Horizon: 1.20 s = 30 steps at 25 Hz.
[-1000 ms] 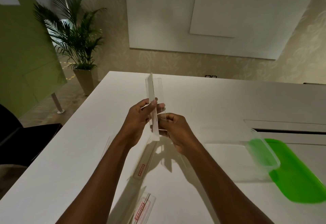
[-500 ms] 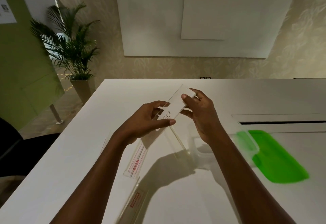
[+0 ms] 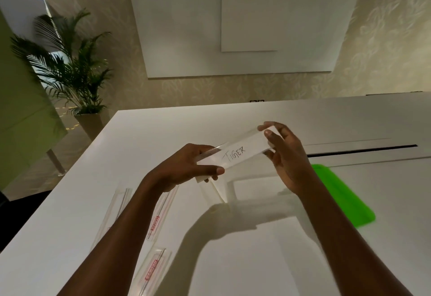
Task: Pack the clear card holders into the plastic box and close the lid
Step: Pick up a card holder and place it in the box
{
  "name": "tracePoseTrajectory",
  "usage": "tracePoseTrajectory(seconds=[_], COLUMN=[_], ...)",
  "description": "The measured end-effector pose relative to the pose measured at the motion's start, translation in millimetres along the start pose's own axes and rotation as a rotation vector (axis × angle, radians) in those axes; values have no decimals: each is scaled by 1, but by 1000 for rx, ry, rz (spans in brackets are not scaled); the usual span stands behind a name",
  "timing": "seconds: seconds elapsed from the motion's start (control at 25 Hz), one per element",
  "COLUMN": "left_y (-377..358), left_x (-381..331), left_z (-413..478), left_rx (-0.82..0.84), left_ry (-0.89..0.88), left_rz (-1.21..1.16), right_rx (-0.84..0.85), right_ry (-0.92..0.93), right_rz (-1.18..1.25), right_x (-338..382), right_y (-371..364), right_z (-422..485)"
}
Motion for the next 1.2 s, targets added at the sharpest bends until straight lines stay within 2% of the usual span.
tracePoseTrajectory(seconds=[0.08,0.16,0.28,0.44,0.72,0.8,0.96,1.2], left_y=[-7,-14,-26,-39,-61,-70,-91,-118], left_x=[0,0,0,4,23,27,38,63], left_z=[14,31,59,88,115,120,132,147], left_rx=[17,7,-16,2,50,42,46,103], left_ry=[25,43,32,36,111,139,206,292], left_rz=[87,210,444,634,691,714,916,1095], right_rx=[27,236,534,603,581,584,598,636], right_ry=[112,183,41,-77,-58,-82,-161,-109], right_rz=[-350,-786,-1190,-1279,-1330,-1433,-1602,-1787], right_x=[18,35,31,-14,-64,-72,-98,-117], right_y=[29,50,67,93,113,113,116,116], right_z=[13,27,46,60,59,63,66,62])
Point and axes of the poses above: each hand's wrist, its own z-axis towards the middle knuckle, its own y-axis out of the back of the hand, x = y × z, the point moved 2 cm from there along z, towards the middle knuckle, and after that the axes turned 2 degrees about -x, right-handed, at the moved point
